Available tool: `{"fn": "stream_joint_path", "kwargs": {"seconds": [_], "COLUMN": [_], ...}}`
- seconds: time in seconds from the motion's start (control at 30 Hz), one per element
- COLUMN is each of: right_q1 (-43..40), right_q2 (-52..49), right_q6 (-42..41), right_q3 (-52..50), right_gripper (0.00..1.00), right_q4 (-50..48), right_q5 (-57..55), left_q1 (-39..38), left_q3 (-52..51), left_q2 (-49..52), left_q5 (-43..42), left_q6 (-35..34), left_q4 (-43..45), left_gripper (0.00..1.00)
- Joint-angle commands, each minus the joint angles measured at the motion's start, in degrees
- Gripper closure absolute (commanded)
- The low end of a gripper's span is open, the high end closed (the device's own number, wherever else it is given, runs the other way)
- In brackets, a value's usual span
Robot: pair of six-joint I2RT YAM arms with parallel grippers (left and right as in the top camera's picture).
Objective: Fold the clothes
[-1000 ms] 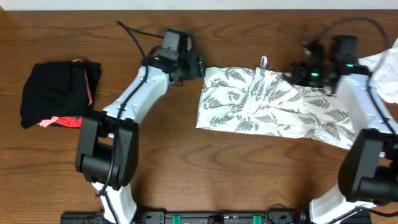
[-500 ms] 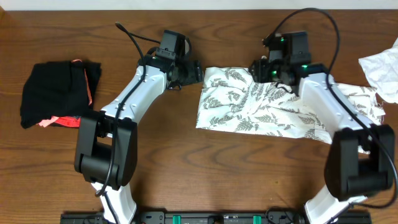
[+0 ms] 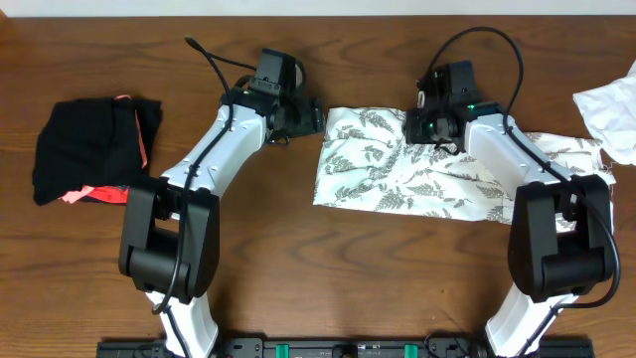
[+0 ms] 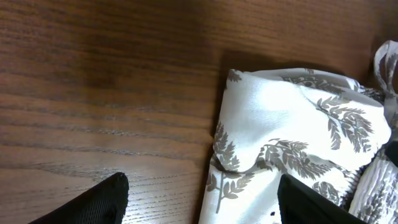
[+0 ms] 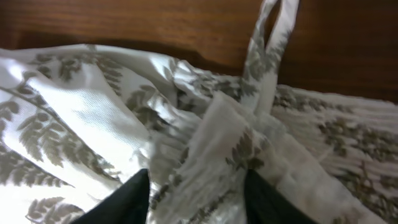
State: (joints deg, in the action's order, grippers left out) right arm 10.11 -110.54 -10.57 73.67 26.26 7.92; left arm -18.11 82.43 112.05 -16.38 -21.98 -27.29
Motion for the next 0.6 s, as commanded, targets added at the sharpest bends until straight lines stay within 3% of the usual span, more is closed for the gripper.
{"fn": "stream_joint_path", "kwargs": {"seconds": [0.0,0.03,0.3,0.47,0.57], "right_q1": [0.52,0.52,0.52,0.42,0.28], "right_q2": [-0.22,-0.22,-0.22,-0.22,0.07], "right_q6": [-1.73,-1.97,-2.29,-2.75,-2.73], "right_q3": [0.68,0.68,0.28,-0.42,-0.33], "right_gripper": [0.64,0.68,0.69,0.99,0.99], "right_q4": [1.2,1.64,3.13,3.08,2.89], "right_q5": [-2.56,-2.6,-2.62,-2.64,-3.48], "left_q1": [0.22,0.2,0.2,0.2,0.2], "left_q3": [-0.09,-0.09,-0.07,-0.09,-0.09], "left_q2": [-1.14,-1.14,-1.14,-1.14,-1.14], "left_q5": [-0.33,-0.31,-0.33,-0.33,-0.33], "left_q6": [1.4,1.4,1.4,1.4,1.4], "left_q4": [-0.5,-0.5,-0.55,-0.55,-0.55], "left_gripper": [0.23,0.23,0.23,0.23,0.23]}}
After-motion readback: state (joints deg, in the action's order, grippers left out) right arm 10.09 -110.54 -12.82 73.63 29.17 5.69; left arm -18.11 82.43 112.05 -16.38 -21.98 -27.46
